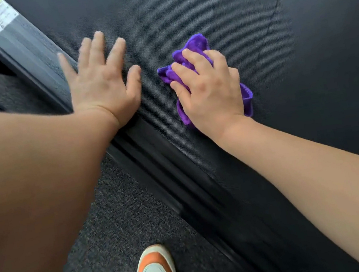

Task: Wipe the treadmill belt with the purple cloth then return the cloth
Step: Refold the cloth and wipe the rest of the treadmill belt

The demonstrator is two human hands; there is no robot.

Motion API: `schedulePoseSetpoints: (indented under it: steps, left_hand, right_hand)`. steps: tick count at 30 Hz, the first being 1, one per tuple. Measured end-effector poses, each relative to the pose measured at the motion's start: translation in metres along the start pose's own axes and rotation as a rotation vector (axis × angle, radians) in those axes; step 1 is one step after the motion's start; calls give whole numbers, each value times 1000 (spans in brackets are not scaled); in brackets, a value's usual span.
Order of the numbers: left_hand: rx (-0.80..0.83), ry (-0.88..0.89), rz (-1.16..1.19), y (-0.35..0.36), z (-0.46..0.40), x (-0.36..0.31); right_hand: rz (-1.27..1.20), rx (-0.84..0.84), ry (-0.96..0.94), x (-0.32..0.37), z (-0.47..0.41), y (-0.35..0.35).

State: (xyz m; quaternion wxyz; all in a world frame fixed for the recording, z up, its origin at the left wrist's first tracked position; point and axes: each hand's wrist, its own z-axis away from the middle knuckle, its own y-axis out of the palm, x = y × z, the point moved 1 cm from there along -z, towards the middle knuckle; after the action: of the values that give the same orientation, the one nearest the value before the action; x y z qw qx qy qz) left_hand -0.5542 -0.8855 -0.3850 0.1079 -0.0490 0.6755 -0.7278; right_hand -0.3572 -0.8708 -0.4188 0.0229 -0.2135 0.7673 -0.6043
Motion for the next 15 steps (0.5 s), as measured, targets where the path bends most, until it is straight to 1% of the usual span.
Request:
schedulePoseSetpoints:
  steps: [4,11,15]
  left_hand:
    - [-32,0,40,11,23,-34]
    - [-33,-202,66,18,62,-60]
    - [39,-207,81,28,98,-92]
  right_hand:
    - [-3,-7,-4,0,0,0]
    - [-16,-4,-1,0,0,1]
    - [-17,-12,3,-2,0,2]
